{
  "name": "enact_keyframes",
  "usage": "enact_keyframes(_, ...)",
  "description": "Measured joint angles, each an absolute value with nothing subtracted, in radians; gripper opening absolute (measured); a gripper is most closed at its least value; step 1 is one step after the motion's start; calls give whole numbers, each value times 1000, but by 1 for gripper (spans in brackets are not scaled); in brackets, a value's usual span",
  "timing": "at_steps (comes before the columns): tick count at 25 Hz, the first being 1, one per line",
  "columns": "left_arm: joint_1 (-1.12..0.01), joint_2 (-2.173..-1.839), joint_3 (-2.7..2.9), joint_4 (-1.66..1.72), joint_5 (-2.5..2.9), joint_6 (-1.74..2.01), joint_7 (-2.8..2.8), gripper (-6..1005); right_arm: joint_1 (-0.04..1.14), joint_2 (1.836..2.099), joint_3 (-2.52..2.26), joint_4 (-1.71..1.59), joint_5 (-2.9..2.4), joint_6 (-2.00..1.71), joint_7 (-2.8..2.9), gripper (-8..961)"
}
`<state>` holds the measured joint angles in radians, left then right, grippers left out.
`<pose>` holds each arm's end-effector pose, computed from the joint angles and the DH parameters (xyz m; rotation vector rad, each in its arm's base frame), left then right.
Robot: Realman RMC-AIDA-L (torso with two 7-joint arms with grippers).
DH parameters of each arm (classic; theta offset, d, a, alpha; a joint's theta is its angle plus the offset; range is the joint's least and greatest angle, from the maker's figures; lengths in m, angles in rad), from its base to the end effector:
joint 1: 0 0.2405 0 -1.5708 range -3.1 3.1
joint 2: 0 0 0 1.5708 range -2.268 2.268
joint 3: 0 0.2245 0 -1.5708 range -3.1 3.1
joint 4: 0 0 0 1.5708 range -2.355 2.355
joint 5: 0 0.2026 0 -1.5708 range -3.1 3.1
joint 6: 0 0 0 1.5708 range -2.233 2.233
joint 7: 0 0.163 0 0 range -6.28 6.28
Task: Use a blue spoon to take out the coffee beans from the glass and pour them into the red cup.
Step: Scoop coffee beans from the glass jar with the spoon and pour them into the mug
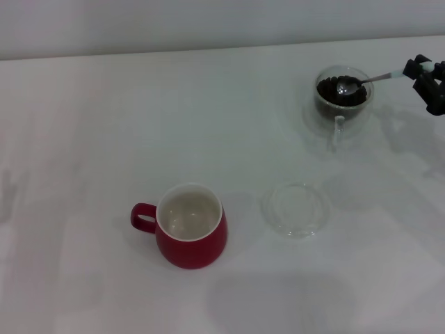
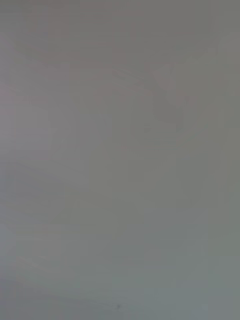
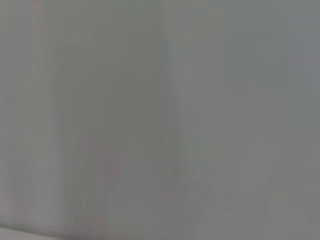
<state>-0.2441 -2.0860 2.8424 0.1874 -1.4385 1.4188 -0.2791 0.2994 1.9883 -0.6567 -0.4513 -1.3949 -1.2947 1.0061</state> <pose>-0.3270 0.2579 0.0102 -1.4046 -0.7046 -0.8447 0.3240 0.3126 0.0739 -1.9655 0.6602 0.7787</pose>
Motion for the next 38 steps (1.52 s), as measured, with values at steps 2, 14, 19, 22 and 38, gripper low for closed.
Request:
enact_keyframes(2, -243, -2086, 2842, 187, -1437, 1419, -279, 786, 300, 1989, -662, -451, -1398, -1286, 1005, 151)
enact_keyframes(14, -244, -2085, 2842, 187, -1436, 1419, -279, 785, 300, 1991, -664, -443, -1420, -1274, 1044, 151)
enact_keyframes(19, -246, -2085, 2842, 187, -1436, 1419, -281, 785, 297, 1990, -664, -452, -1421, -1264, 1132, 152)
enact_keyframes(22, -247, -2085, 2840, 186, -1436, 1419, -281, 785, 297, 1984, -664, -454, -1422, -1264, 1181, 152)
enact_keyframes(38, -250, -2083, 2835, 180, -1442, 1420, -283, 786, 313, 1989, -722, -568, -1510, -1226, 1414, 152)
